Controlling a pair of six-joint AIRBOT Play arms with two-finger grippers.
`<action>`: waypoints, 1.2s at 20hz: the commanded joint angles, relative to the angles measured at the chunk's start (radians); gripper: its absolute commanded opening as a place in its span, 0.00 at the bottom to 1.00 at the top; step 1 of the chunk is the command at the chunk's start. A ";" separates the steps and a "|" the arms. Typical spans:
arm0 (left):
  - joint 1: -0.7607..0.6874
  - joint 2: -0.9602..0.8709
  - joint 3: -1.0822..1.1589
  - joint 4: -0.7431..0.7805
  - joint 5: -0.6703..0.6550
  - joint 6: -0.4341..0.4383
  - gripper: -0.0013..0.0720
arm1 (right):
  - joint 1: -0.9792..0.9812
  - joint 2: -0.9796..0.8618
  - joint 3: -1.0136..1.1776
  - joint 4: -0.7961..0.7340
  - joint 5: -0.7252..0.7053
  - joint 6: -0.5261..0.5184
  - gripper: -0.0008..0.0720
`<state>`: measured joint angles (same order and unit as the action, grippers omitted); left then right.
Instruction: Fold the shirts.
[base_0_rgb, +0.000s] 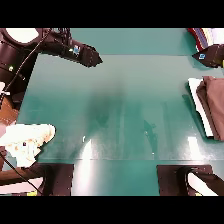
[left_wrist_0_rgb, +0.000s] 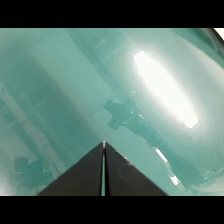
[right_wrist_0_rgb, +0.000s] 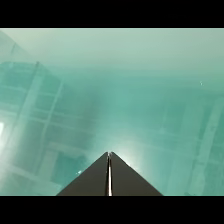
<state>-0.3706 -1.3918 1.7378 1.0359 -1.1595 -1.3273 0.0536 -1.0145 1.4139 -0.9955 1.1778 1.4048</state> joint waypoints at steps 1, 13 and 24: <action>0.000 0.000 0.000 -0.001 0.000 0.000 0.05 | 0.001 0.000 0.001 0.001 0.002 0.000 0.03; 0.000 0.000 0.000 -0.008 0.011 -0.002 0.05 | 0.001 0.000 0.001 0.000 0.011 0.000 0.04; 0.265 0.162 -0.035 0.278 -0.393 -0.022 0.05 | 0.001 0.000 0.001 0.000 0.019 0.001 0.03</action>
<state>-0.2081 -1.3056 1.7344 1.1767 -1.3865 -1.3319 0.0536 -1.0145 1.4139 -0.9951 1.1923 1.4048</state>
